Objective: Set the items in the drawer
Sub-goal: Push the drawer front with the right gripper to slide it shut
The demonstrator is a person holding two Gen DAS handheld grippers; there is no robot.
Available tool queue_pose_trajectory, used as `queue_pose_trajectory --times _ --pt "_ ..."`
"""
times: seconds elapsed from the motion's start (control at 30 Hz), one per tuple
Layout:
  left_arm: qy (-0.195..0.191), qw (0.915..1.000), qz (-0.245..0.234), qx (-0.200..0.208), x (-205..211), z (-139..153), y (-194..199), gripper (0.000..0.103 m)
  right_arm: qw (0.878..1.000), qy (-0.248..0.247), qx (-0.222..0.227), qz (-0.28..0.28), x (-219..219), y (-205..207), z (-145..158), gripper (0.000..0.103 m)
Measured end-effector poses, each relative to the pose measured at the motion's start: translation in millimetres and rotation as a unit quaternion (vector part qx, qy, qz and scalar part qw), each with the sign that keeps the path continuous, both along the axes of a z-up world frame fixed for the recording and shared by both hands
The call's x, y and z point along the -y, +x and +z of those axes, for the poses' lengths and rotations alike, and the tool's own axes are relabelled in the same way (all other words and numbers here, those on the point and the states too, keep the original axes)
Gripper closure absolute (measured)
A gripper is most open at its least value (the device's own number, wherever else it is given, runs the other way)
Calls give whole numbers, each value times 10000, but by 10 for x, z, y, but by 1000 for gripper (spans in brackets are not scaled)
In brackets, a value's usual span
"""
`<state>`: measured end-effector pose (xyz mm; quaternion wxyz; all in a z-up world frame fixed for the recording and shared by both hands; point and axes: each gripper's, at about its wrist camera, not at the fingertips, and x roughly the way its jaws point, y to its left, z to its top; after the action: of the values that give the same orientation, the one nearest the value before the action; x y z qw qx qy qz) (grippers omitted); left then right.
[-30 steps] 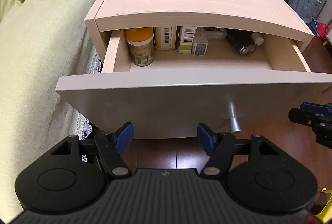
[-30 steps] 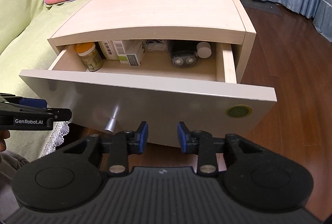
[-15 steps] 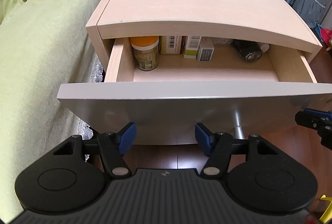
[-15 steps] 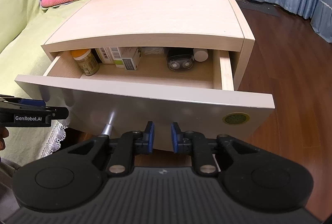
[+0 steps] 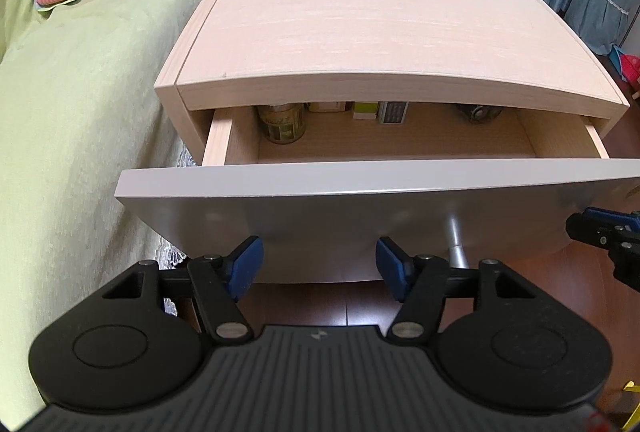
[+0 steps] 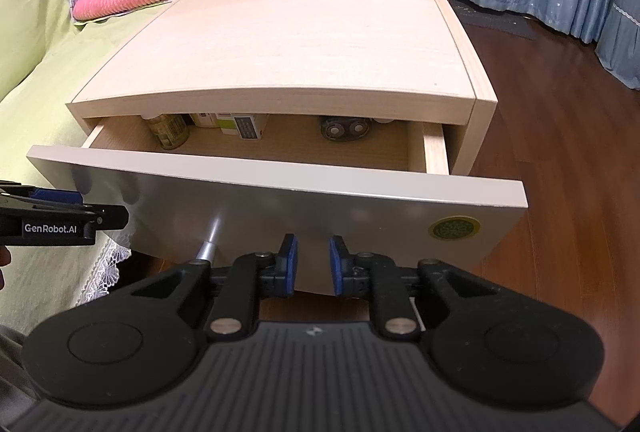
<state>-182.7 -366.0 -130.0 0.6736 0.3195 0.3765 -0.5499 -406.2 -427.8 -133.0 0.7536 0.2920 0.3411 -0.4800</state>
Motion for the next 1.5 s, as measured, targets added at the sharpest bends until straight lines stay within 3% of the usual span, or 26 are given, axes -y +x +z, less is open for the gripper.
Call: queue_pose_trajectory --times 0.6,1.5 --pt "6 10000 -16 0 -59 -46 -49 39 10000 -13 17 -29 99 18 -14 88" --pt "-7 10000 -46 34 186 -63 -92 39 10000 -26 16 -71 187 30 -23 88"
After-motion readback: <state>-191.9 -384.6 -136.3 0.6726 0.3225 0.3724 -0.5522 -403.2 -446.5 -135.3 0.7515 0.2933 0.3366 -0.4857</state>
